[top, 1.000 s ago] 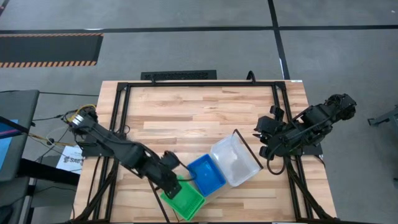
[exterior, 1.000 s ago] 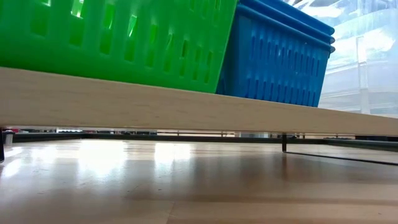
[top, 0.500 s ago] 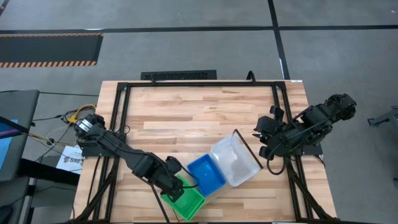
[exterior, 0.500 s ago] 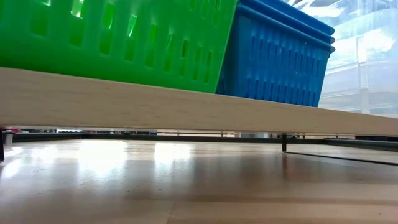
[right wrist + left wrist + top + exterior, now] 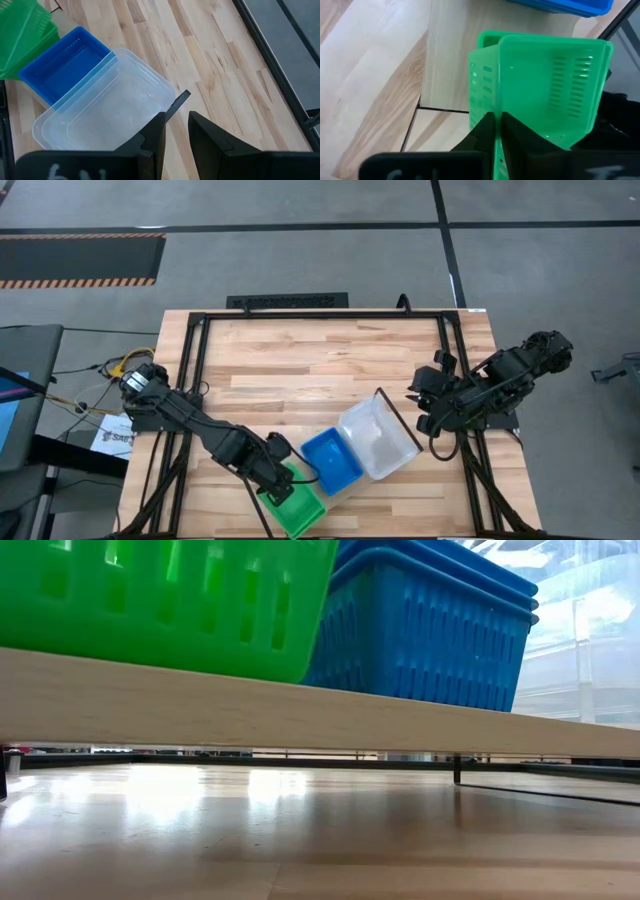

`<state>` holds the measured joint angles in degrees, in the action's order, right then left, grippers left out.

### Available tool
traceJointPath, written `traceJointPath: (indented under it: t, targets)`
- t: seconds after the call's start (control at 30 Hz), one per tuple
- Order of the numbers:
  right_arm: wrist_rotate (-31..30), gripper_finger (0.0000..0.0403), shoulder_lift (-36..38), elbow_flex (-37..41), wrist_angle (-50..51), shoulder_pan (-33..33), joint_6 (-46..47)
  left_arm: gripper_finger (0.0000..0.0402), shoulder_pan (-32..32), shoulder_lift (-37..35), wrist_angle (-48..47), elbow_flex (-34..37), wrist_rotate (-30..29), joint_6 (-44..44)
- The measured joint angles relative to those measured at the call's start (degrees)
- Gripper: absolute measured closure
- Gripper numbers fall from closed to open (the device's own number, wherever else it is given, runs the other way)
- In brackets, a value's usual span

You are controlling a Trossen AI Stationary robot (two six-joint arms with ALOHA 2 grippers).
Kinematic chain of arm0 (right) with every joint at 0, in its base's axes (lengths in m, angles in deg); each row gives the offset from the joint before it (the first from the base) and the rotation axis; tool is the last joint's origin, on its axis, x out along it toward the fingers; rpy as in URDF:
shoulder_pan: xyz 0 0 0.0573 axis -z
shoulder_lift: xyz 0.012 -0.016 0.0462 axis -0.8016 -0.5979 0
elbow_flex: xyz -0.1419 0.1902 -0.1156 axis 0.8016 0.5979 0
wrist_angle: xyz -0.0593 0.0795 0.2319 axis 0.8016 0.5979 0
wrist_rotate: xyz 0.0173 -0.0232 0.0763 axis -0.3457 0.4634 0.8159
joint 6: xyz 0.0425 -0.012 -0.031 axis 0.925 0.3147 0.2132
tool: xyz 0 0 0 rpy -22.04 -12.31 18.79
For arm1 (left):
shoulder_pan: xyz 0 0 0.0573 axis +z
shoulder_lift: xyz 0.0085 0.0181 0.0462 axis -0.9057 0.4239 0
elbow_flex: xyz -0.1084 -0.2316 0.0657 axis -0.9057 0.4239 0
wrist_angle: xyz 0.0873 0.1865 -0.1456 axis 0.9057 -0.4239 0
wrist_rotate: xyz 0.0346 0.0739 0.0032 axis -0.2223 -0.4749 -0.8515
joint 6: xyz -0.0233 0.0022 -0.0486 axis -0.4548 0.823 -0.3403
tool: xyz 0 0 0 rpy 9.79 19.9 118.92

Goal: Stack baskets on shelf by color
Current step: Stack the green basket on top of the other green baskets on the shelf

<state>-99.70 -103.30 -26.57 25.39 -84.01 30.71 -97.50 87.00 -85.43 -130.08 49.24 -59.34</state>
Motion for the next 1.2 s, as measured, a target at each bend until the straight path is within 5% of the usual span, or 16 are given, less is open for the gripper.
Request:
traceJointPath:
  t: [0.5,0.87,1.2]
  targets:
    - [0.02,0.0297,-0.01,0.00,0.00,-0.01,0.09,0.0401,0.78,-0.63,6.15,-1.93,4.16,4.51]
    - [0.04,0.0297,-0.01,0.00,0.02,-0.01,0.07,0.0399,0.73,-0.50,8.25,3.00,5.44,6.17]
    - [0.05,0.0297,-0.01,0.00,0.04,-0.01,0.02,0.0324,1.49,-0.50,10.03,3.10,2.93,9.11]
